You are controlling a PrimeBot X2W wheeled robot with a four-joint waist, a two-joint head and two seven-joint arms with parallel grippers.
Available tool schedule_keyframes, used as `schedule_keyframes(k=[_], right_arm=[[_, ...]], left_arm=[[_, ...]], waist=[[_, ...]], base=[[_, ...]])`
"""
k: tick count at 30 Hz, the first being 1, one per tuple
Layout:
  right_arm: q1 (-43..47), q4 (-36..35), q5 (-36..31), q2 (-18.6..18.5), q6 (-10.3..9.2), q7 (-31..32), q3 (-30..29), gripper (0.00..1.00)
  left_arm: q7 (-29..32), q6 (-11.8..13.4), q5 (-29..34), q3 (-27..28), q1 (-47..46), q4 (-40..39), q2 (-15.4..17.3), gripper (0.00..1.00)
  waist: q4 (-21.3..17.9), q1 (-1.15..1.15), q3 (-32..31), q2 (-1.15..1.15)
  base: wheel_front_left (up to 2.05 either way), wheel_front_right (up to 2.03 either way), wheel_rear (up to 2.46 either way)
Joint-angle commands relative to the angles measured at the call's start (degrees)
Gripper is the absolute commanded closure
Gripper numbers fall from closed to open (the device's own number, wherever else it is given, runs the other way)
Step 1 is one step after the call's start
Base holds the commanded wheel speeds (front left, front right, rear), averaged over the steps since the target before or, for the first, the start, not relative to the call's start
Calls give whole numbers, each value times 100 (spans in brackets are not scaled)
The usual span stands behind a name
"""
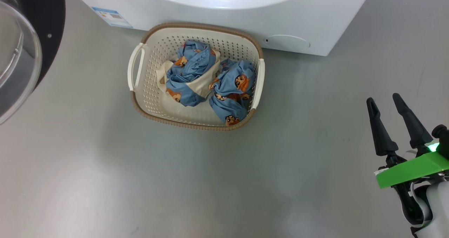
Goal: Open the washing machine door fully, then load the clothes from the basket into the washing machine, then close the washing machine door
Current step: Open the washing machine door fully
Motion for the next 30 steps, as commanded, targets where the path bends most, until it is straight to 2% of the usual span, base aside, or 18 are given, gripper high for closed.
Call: schedule_keyframes(k=[1, 7, 17, 22, 30], right_arm=[[38, -106, -50, 5, 9, -69, 129, 0], [143, -28, -28, 102, 9, -69, 165, 0], [467, 84, 33, 209, 9, -69, 260, 0], [598, 118, 64, 215, 9, -69, 279, 0], [874, 117, 110, 238, 9, -69, 228, 0]], left_arm=[[-29, 16, 91, 105, 18, -102, 467, 100], [-29, -124, 133, 121, 278, -246, 274, 100], [-29, -419, 10, 163, 1159, -975, -463, 100], [-29, -467, -61, -8, 1584, -1315, -730, 100], [-29, -477, -551, -873, 2539, -2229, -1222, 100]], waist=[[-5, 0, -66, 0], [-11, 0, -417, 0], [54, 0, -1250, 0], [82, 0, -1523, 0], [103, 0, -1901, 0]], base=[[0, 0, 0], [0, 0, 0], [0, 0, 0], [0, 0, 0], [0, 0, 0]])
